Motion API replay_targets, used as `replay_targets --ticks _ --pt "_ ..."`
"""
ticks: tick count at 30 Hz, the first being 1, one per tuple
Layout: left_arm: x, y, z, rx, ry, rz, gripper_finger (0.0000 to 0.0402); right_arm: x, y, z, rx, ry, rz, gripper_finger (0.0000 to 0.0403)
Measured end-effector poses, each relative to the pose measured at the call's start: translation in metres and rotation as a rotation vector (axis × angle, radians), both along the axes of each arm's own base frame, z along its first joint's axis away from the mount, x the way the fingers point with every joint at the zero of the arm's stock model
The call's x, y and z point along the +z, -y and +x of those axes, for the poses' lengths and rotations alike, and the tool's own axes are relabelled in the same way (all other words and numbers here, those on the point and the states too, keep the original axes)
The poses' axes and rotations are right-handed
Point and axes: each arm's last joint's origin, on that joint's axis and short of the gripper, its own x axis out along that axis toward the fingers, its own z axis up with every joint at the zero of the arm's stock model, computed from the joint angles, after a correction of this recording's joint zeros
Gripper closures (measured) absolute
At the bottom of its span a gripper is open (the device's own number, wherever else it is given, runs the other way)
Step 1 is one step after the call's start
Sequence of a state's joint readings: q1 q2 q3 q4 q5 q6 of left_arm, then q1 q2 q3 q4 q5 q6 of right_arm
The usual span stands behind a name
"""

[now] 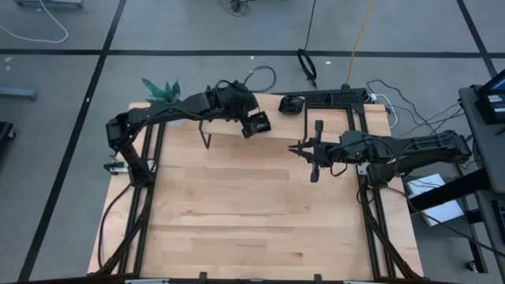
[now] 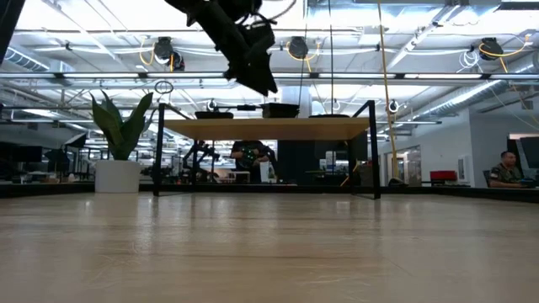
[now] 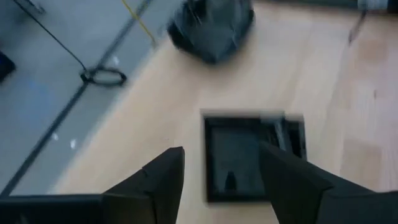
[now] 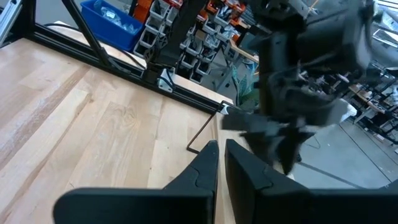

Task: Pick & Place Mini shaped plates
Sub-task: Stack the black square plate on top of the other black square plates on the shelf

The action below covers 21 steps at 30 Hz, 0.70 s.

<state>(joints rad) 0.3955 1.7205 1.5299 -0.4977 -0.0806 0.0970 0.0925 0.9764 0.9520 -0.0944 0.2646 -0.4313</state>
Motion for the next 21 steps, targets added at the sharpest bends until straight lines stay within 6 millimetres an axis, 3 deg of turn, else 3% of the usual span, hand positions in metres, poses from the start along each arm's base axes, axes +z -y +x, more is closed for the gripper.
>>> replay_targets --ticks 16,21 --pt "-0.032 -0.001 0.015 0.016 -0.095 -0.038 0.0217 0.001 0.0 0.0 -0.001 0.008 0.004 0.0383" --pt "-0.033 0.0 0.017 0.008 -0.091 -0.031 0.0214 0.001 0.0 0.0 -0.002 0.008 0.004 0.0383"
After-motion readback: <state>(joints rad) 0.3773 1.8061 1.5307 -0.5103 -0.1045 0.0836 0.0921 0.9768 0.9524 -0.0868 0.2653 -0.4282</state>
